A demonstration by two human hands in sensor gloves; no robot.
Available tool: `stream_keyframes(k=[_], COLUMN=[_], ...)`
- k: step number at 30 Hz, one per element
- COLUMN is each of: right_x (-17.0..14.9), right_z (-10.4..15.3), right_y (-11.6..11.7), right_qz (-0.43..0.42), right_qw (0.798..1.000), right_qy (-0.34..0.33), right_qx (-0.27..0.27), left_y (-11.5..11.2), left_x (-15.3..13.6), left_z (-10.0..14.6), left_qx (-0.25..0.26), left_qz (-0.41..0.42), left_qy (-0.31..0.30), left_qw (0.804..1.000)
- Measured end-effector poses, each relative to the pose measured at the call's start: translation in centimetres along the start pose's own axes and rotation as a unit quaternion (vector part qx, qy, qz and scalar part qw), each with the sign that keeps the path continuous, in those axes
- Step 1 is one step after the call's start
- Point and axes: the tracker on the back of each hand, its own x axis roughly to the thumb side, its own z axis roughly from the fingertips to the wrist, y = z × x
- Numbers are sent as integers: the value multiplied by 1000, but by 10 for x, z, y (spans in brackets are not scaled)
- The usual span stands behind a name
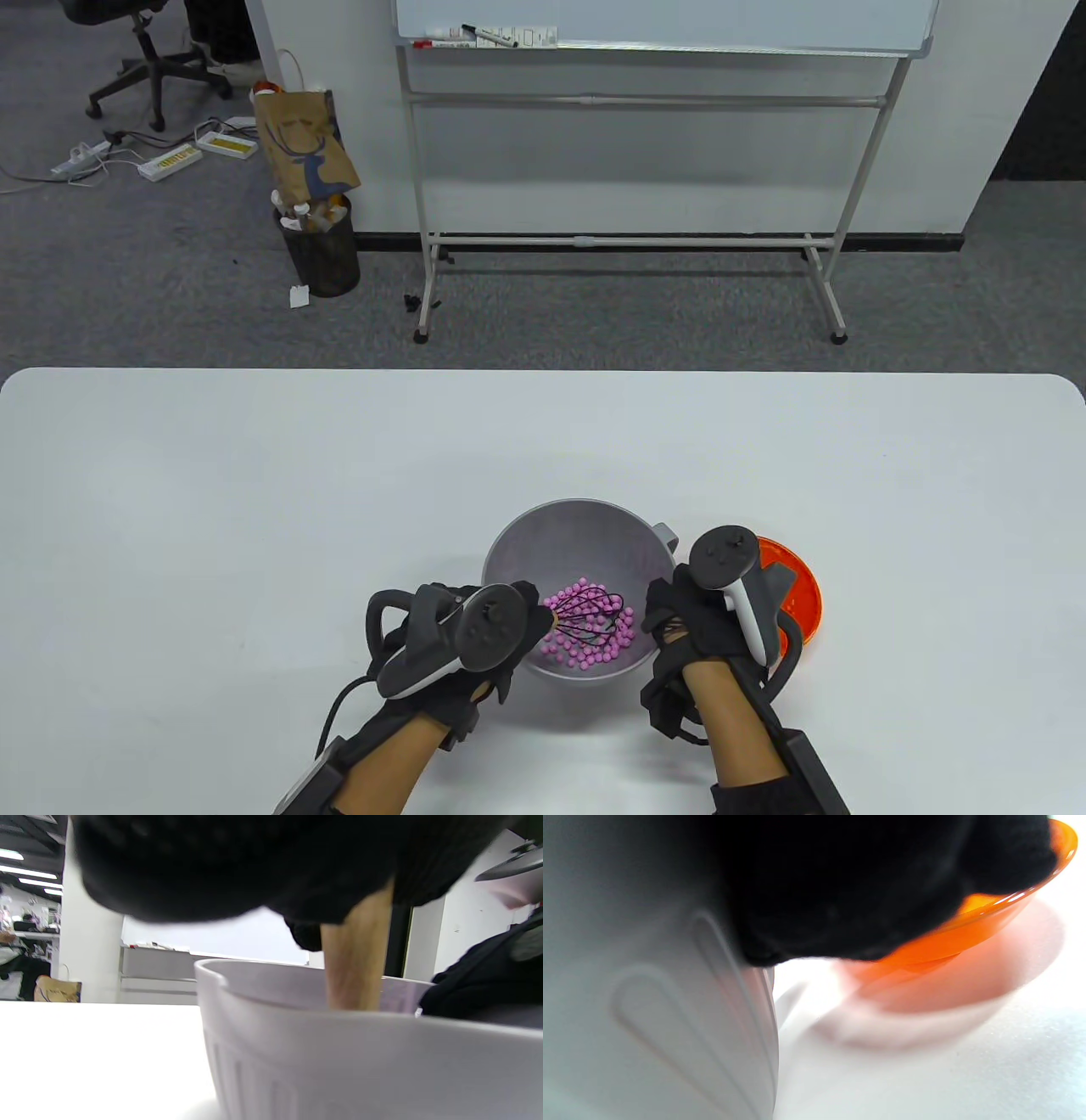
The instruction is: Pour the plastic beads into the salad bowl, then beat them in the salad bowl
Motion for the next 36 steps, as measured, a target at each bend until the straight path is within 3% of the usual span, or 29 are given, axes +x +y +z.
stream_keyframes(k=[8, 14, 19, 29, 36], right_x=[0, 0, 0, 1, 1], right_z=[0, 0, 0, 0, 0], right_y=[0, 0, 0, 0, 0], right_qz=[0, 0, 1, 3, 3], right_qw=[1000, 1000, 1000, 1000, 1000], right_qy=[-1, 0, 0, 2, 1], right_qx=[1, 1, -1, -1, 0], left_y=[11, 25, 28, 1, 10], left_x=[-9, -3, 5, 6, -6], left_z=[0, 3, 4, 2, 0], left_qx=[20, -37, -86, 42, 33], left_qz=[-49, -50, 43, -8, -47], left_qy=[22, 2, -46, -23, -2], left_qw=[998, 998, 994, 999, 998])
